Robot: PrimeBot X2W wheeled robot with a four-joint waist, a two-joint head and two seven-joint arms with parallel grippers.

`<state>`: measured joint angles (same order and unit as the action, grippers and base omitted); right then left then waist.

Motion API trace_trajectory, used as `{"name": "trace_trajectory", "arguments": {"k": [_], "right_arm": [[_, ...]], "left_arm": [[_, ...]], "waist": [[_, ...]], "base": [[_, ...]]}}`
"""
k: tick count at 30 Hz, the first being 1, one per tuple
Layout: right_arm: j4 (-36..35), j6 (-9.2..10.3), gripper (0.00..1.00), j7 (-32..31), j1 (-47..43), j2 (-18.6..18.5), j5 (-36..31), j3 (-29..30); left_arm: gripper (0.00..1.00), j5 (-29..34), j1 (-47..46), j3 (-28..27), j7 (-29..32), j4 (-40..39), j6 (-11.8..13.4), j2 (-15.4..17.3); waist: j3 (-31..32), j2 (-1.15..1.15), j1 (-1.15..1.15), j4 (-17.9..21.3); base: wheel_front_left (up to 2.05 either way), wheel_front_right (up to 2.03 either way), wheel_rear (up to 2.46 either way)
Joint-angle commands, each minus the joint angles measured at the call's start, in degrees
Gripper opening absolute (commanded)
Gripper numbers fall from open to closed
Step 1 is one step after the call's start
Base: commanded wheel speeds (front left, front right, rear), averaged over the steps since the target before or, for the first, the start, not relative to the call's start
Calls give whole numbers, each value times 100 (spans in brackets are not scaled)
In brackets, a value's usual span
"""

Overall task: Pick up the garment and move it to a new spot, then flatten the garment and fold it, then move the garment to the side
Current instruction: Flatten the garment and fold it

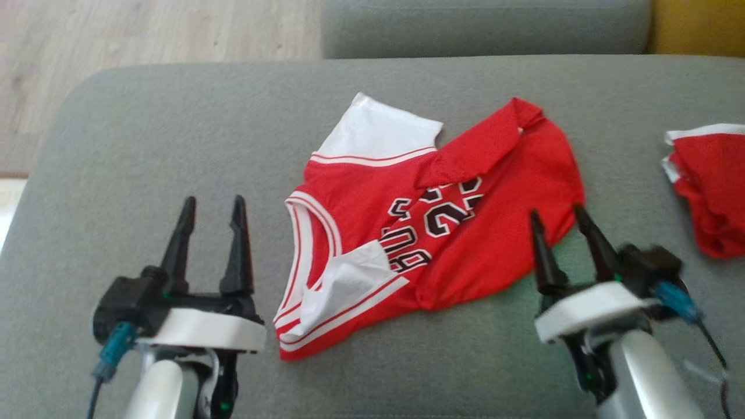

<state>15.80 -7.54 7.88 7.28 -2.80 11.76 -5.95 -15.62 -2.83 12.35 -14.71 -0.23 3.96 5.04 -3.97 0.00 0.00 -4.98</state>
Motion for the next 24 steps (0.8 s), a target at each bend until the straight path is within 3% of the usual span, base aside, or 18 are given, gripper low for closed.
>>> {"name": "trace_trajectory", "arguments": {"k": [1, 6, 11, 17, 24], "right_arm": [[-249, 5, 100, -92, 473, -8, -85, -250], [87, 5, 100, -871, 1305, -26, -248, -486], [1196, 5, 100, -1776, 2274, -255, -166, -419], [2597, 5, 100, -2754, 3353, -580, 70, -354], [3424, 5, 100, -3638, 4369, -1106, 517, -724]], "left_arm": [[100, 61, -225, -212, -29, -119, -67, -18], [100, 152, -292, -143, -29, 104, -333, -173], [100, 85, -326, 79, -29, 263, -432, -211], [100, -200, -443, 475, -29, 256, -333, -214], [100, -548, -690, 868, -29, 130, -197, -215]], "waist": [[-138, 0, 0, -176], [-385, 0, 0, -638], [-565, 0, 0, -1132], [-896, 0, 0, -1623], [-1438, 0, 0, -2077]], "base": [[0, 0, 0], [0, 0, 0], [0, 0, 0], [0, 0, 0], [0, 0, 0]]}}
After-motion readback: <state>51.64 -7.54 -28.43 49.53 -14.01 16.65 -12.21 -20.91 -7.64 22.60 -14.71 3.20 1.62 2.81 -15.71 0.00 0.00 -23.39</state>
